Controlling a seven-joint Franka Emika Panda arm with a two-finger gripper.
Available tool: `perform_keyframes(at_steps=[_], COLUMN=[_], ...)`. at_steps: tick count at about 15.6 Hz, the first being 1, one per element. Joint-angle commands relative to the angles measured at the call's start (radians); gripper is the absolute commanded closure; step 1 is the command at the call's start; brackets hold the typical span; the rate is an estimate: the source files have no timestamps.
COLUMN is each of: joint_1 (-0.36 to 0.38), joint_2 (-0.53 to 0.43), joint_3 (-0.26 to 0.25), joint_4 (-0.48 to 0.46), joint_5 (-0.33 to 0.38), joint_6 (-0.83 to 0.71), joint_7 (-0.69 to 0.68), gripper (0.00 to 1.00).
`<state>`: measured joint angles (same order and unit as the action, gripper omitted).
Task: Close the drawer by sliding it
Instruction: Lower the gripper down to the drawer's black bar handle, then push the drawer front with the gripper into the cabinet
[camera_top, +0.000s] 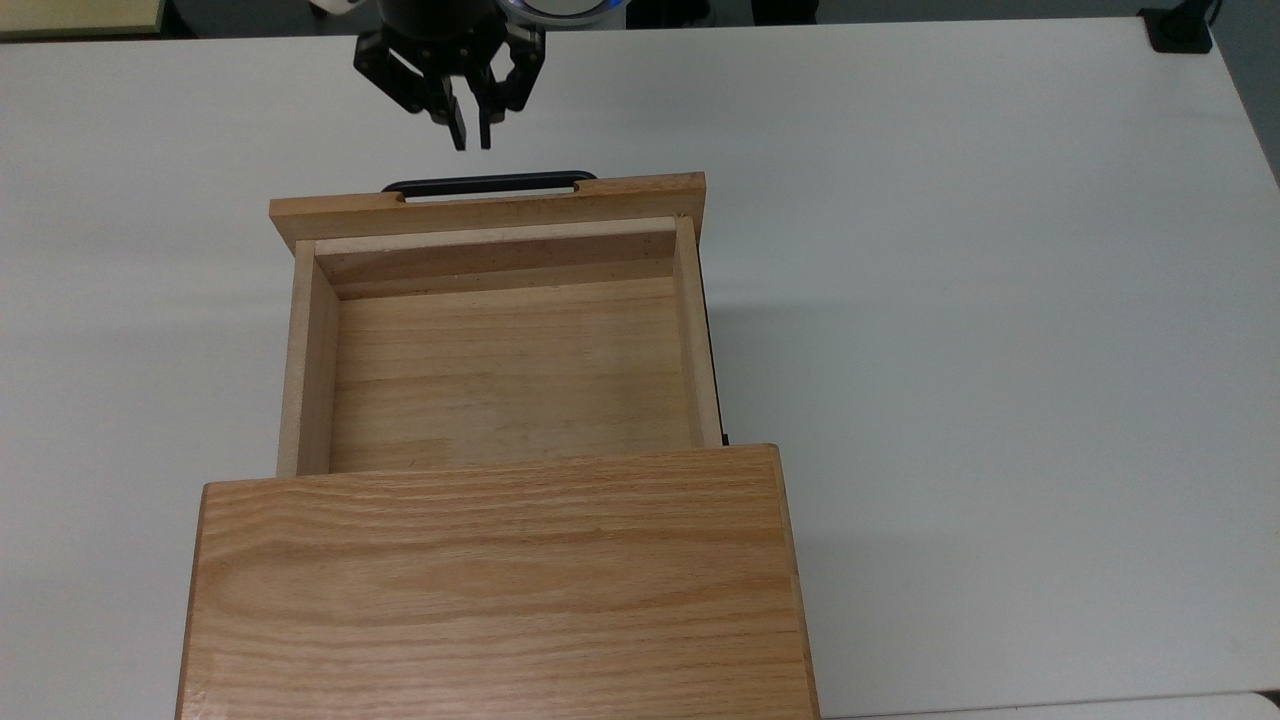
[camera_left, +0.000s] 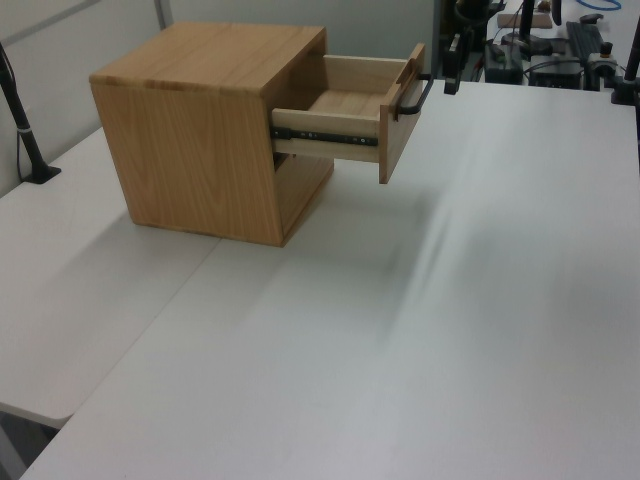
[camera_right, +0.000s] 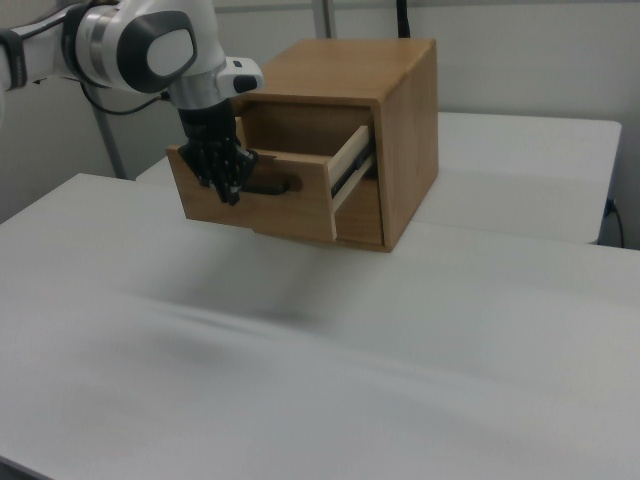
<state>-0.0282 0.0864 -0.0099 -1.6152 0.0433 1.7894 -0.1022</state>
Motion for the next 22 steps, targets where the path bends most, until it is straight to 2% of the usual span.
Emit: perform_keyframes(at_steps=[1,4,15,22], joint_1=[0.031,0.033,0.033,0.057], joint_2=[0.052,0.082,0.259,0.354], joint_3=[-0.013,-0.012,-0.012,-0.013], joint_4=[0.044,0.057,0.224,0.264], joint_5=[0.015,0.014,0.01,0.003], joint_6=[0.019,0.08,0.283,0.571], joint_7=[-0.004,0.056,0.285,0.317], gripper=[0.91,0.93,0.93,0.93])
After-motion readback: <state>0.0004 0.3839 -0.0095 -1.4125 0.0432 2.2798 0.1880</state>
